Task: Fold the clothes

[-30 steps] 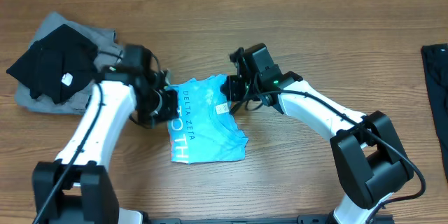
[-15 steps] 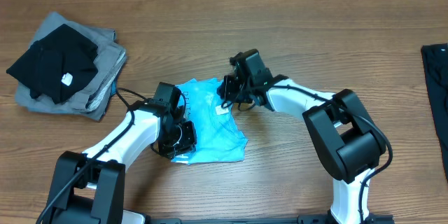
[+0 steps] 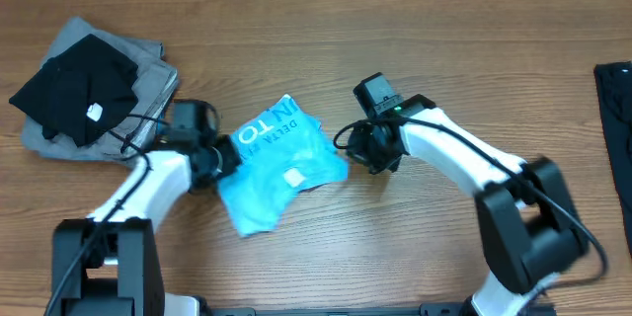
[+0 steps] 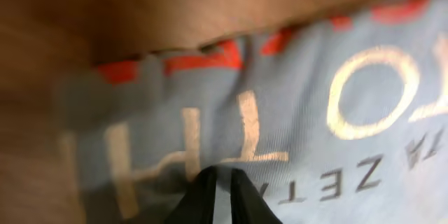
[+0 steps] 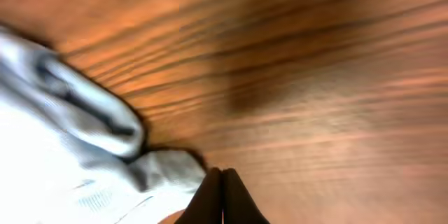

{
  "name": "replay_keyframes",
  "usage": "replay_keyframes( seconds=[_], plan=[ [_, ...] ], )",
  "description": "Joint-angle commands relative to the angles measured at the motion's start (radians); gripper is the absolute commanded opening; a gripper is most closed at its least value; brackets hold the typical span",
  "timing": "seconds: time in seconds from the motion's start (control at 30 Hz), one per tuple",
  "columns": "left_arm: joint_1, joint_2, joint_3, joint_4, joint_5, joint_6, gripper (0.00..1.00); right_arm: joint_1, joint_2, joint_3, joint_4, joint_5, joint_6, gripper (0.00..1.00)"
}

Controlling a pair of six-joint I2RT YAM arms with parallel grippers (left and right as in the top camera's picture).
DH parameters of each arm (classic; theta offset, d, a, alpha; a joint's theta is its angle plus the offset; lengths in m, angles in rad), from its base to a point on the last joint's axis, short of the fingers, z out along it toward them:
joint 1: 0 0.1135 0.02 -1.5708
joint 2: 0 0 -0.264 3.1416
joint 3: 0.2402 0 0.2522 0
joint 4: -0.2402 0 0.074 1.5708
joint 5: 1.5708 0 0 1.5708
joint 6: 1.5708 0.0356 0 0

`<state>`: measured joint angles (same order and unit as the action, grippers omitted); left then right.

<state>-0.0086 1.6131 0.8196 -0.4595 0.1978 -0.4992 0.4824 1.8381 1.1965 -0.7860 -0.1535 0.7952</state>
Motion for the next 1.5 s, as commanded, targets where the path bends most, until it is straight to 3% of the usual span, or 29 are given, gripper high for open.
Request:
replay_keyframes(
  seconds=[0.0, 0.17, 0.37, 0.5, 0.67, 0.87, 1.03, 1.13, 1.3, 1.47],
  plan=[
    [0.049, 0.008, 0.124, -0.03, 0.071, 0.166, 0.15, 0.019, -0.139, 0.003, 0.009, 0.088, -0.083, 0.04],
    [0.061, 0.008, 0.318, -0.282, 0.164, 0.267, 0.26, 0.039, -0.192, 0.003, 0.097, 0.005, -0.296, 0.04],
    [0.053, 0.01, 0.363, -0.529, 0.158, 0.293, 0.27, 0.07, -0.116, -0.002, 0.272, -0.113, -0.298, 0.04],
    [0.053, 0.01, 0.279, -0.571, 0.093, 0.274, 0.28, 0.105, -0.007, -0.002, 0.414, -0.118, -0.241, 0.04],
    [0.049, 0.01, 0.099, -0.381, 0.094, 0.221, 0.29, 0.112, 0.119, -0.002, 0.467, -0.117, -0.129, 0.04],
    [0.045, 0.01, -0.079, -0.062, 0.106, 0.212, 0.25, 0.074, 0.163, -0.001, 0.294, -0.11, 0.02, 0.04],
    [0.045, 0.01, -0.094, 0.174, 0.134, 0.215, 0.26, 0.055, 0.147, -0.001, 0.125, -0.11, 0.063, 0.04],
    [0.048, 0.01, -0.031, 0.194, 0.203, 0.229, 0.28, 0.055, 0.123, -0.001, 0.084, -0.11, 0.061, 0.04],
    [0.049, 0.01, 0.145, -0.029, 0.244, 0.315, 0.43, 0.055, 0.047, 0.0, 0.075, -0.045, -0.047, 0.04],
    [0.082, 0.01, 0.297, -0.303, 0.235, 0.398, 0.75, 0.055, -0.027, 0.017, 0.093, -0.094, -0.263, 0.04]
  ],
)
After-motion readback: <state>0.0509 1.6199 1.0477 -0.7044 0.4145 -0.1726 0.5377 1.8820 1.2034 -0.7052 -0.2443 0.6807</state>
